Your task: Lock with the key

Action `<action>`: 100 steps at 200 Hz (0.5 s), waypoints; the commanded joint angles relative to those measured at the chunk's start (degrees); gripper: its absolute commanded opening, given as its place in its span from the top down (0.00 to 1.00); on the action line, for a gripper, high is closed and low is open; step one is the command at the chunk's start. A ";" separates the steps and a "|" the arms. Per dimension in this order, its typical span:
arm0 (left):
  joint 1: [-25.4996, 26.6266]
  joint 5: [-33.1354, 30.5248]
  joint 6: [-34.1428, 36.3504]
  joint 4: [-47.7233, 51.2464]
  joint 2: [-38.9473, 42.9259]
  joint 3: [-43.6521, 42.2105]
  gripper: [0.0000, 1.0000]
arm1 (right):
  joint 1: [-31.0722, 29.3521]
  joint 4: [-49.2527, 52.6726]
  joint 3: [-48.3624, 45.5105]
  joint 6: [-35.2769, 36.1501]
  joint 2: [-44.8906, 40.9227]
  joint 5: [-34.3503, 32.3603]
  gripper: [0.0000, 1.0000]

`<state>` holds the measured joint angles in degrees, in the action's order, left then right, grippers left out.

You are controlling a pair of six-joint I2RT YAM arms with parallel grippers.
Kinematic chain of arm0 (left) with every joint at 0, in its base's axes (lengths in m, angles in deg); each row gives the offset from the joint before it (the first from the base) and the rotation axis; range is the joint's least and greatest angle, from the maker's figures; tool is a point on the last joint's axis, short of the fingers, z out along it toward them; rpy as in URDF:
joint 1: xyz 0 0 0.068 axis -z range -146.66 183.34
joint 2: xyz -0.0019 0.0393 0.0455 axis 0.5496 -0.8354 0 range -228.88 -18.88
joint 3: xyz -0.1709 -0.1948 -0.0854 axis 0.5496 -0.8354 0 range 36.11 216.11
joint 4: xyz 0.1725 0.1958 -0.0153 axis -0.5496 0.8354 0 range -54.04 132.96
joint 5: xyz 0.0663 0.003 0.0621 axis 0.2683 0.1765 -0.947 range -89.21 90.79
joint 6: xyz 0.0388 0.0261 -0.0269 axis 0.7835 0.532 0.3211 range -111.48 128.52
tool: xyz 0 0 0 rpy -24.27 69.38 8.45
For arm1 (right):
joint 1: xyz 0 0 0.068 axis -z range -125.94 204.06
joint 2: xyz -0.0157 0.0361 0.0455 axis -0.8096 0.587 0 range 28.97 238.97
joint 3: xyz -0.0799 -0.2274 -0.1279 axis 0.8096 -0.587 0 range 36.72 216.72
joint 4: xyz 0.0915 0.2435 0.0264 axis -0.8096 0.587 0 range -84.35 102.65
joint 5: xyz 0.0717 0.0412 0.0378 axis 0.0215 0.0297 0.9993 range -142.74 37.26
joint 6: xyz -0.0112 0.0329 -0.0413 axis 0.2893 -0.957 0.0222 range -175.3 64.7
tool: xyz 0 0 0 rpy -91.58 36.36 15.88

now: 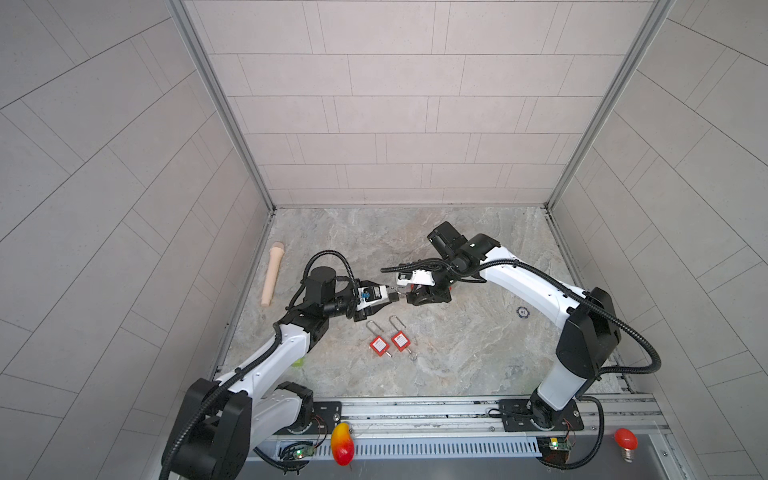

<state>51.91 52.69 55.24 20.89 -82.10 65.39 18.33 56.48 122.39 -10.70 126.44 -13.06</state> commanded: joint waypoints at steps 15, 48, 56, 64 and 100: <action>1.93 -2.15 6.71 1.53 -1.39 3.30 0.55 | -0.59 2.17 0.99 1.10 0.60 1.53 0.79; 3.59 -2.23 8.50 2.97 -2.91 4.59 0.56 | -1.05 2.00 1.39 1.02 0.64 1.98 0.79; 3.88 -2.39 8.73 3.11 -3.13 4.80 0.56 | -1.18 2.00 1.51 0.91 0.87 1.98 0.79; 4.23 -2.55 8.83 3.14 -3.36 5.02 0.57 | -1.16 2.00 1.56 0.93 0.96 2.14 0.79; 5.73 -4.24 9.31 3.46 -4.10 5.35 0.65 | -1.13 2.17 1.65 0.94 1.04 2.68 0.79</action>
<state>56.69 49.17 62.35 23.45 -85.70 68.91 17.57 57.29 122.43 -10.70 126.94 -12.52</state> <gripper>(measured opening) 0.377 0.345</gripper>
